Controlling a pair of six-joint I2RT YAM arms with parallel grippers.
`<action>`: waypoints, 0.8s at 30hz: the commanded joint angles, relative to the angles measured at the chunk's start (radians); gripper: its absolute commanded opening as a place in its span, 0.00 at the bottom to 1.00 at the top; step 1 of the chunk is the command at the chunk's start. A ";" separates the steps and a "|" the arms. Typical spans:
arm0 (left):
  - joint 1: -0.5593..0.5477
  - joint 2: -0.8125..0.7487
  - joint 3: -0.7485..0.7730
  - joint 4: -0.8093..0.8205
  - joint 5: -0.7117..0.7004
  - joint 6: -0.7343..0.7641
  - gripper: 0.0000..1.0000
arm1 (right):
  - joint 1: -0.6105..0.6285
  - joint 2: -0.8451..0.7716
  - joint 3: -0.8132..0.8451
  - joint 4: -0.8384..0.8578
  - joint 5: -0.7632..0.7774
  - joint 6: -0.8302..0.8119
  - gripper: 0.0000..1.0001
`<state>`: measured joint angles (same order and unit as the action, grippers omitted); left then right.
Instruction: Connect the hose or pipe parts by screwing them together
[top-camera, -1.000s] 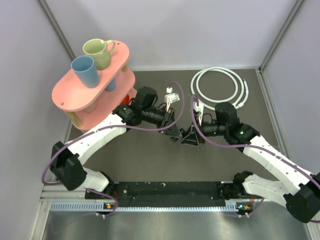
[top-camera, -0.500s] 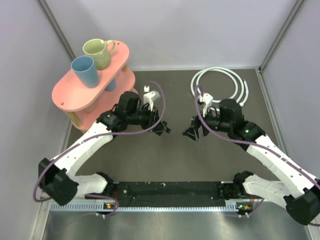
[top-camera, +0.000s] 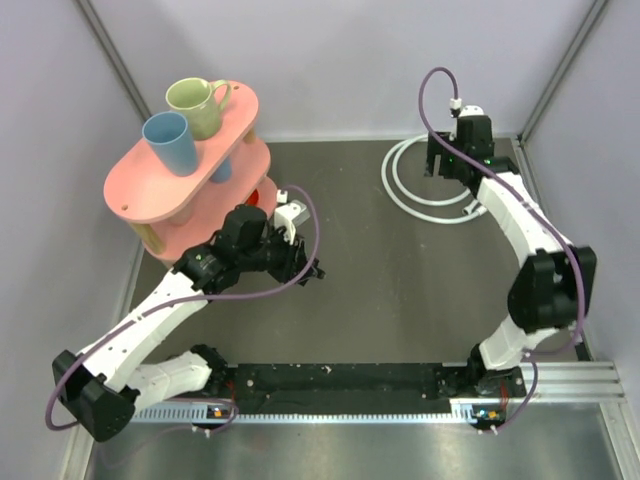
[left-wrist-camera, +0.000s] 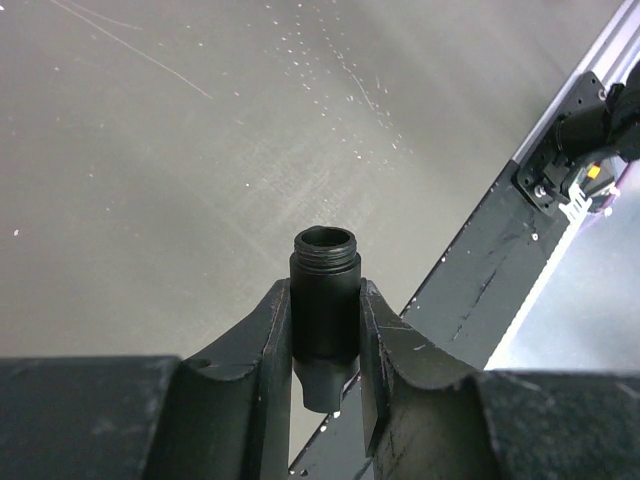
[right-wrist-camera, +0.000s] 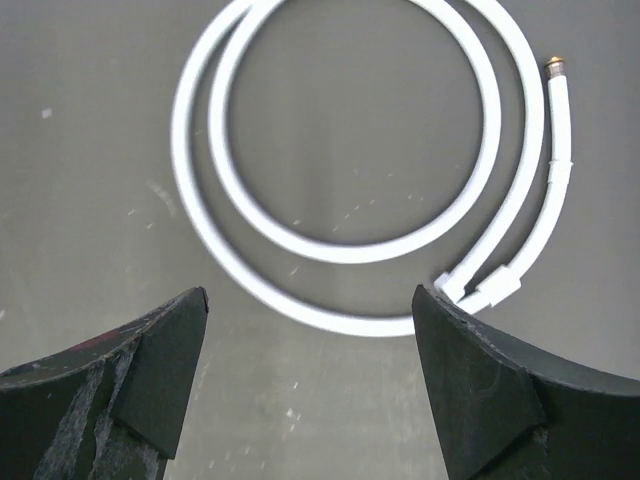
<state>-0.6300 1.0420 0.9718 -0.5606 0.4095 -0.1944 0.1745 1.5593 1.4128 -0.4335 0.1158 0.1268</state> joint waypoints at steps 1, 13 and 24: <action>-0.027 -0.040 -0.005 0.033 0.021 0.038 0.00 | -0.073 0.163 0.135 -0.024 0.065 0.019 0.82; -0.030 -0.085 -0.039 0.041 0.040 0.035 0.00 | -0.141 0.427 0.377 -0.105 0.059 -0.033 0.82; -0.034 -0.111 -0.050 0.053 0.065 0.023 0.00 | -0.145 0.574 0.431 -0.114 0.088 0.105 0.80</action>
<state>-0.6605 0.9764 0.9268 -0.5766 0.4553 -0.1696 0.0322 2.1021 1.8065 -0.5453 0.1761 0.1596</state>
